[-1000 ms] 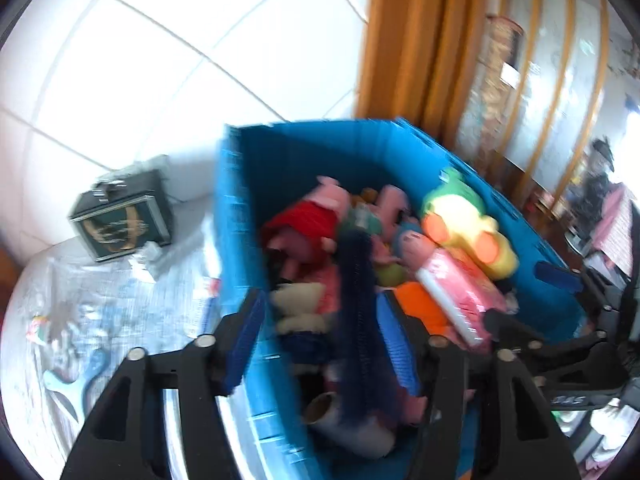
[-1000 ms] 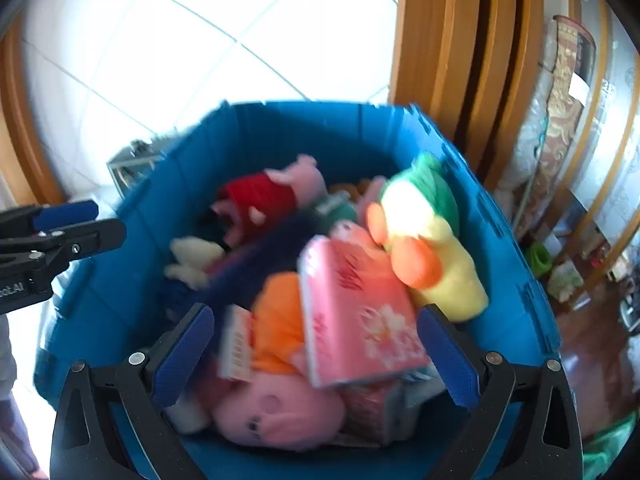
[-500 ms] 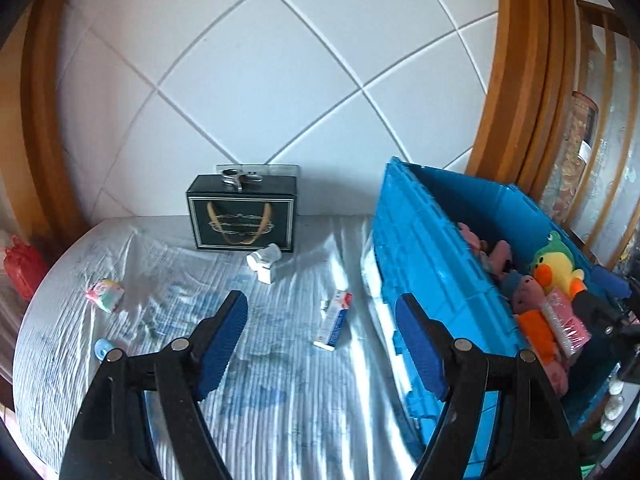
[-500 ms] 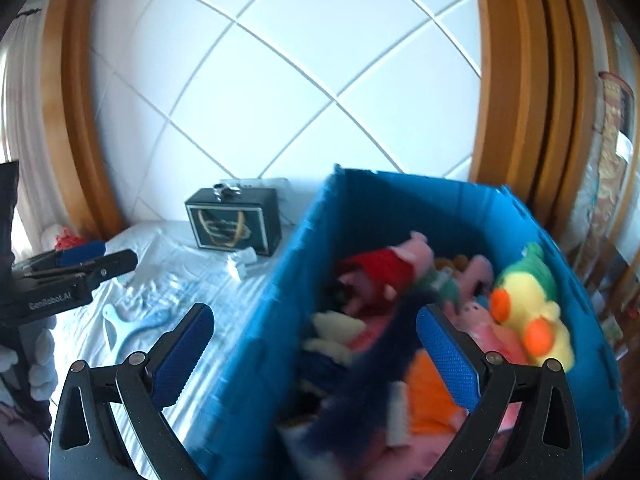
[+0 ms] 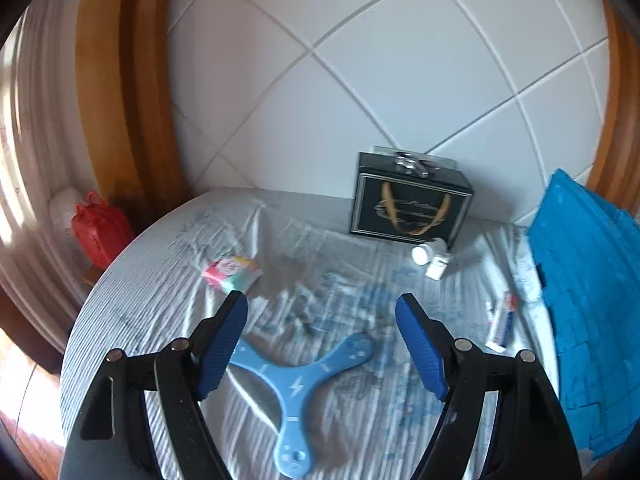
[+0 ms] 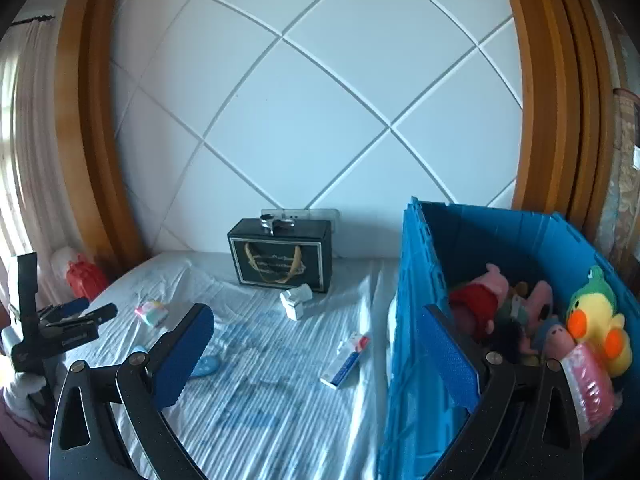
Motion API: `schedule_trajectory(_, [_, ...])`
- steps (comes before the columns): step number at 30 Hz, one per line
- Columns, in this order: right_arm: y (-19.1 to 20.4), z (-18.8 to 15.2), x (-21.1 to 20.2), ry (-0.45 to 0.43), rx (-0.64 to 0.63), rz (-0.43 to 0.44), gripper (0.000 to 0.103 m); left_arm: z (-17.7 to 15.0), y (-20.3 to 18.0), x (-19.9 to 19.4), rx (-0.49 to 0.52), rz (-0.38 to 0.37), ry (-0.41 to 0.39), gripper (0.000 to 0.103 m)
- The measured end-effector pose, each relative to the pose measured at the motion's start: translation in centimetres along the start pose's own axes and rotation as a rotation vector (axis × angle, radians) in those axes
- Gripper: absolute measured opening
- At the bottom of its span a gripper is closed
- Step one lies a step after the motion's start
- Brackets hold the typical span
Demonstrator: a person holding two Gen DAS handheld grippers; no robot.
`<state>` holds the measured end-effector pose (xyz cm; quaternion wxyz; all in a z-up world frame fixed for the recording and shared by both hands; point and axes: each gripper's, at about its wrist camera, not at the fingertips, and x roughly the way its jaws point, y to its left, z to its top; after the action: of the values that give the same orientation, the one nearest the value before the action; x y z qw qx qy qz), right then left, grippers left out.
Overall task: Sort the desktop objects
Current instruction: 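Move both tools back over the bed toward the pad pack and cream box, then grasp the Kotex pad pack with left tool while right tool grasps the foot-cream box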
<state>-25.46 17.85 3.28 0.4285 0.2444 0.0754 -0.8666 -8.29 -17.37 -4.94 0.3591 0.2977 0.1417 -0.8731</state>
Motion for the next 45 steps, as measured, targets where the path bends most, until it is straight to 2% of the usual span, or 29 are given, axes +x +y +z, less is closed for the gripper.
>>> schedule_trajectory(2, [0.8,-0.6,2.3,0.066,0.021,0.046,0.103,-0.2,3.0,2.5,-0.029,0.032,0.054,0.076])
schedule_trajectory(4, [1.8,-1.4,4.4,0.108,0.024,0.055,0.103,-0.5,6.1,4.9,-0.053,0.056,0.120,0.076])
schedule_trajectory(8, [2.4,-2.4,8.8,0.182,0.020,0.018,0.103,-0.7,10.8,9.6,-0.051,0.128,0.214,0.076])
schedule_trajectory(15, [1.0,-5.0,18.6,0.373,0.065,-0.055,0.103,0.8,14.8,17.2,-0.047,0.141,0.309,0.076])
schedule_trajectory(21, [-1.4,-7.2,25.6,0.505,0.113,-0.127,0.103,2.2,17.5,25.9,-0.210,0.102,0.448,0.076])
schedule_trajectory(22, [-1.7,-7.4,26.5,0.521,0.123,-0.135,0.103,2.4,17.8,27.4,-0.278,0.120,0.467,0.076])
schedule_trajectory(25, [-2.6,-8.2,29.3,0.569,0.139,-0.157,0.103,3.1,18.2,31.7,-0.380,0.127,0.535,0.076])
schedule_trajectory(29, [-3.3,-9.4,32.0,0.622,0.140,-0.187,0.103,3.5,18.0,35.9,-0.458,0.149,0.585,0.076])
schedule_trajectory(31, [-3.6,-9.9,33.1,0.639,0.135,-0.198,0.103,3.7,17.5,37.4,-0.454,0.190,0.598,0.076])
schedule_trajectory(34, [-4.3,-10.7,34.4,0.660,0.145,-0.206,0.103,3.8,16.4,38.4,-0.371,0.270,0.615,0.076])
schedule_trajectory(37, [-5.2,-11.6,35.6,0.678,0.164,-0.219,0.103,2.9,15.5,38.3,-0.268,0.302,0.629,0.078])
schedule_trajectory(40, [-6.4,-12.8,36.7,0.708,0.210,-0.243,0.103,1.6,16.3,37.5,-0.266,0.295,0.659,0.088])
schedule_trajectory(42, [-7.3,-13.5,37.3,0.731,0.253,-0.253,0.103,1.3,16.9,37.3,-0.289,0.275,0.662,0.089])
schedule_trajectory(45, [-8.4,-14.0,38.1,0.757,0.310,-0.256,0.103,0.3,17.5,37.1,-0.330,0.241,0.717,0.089])
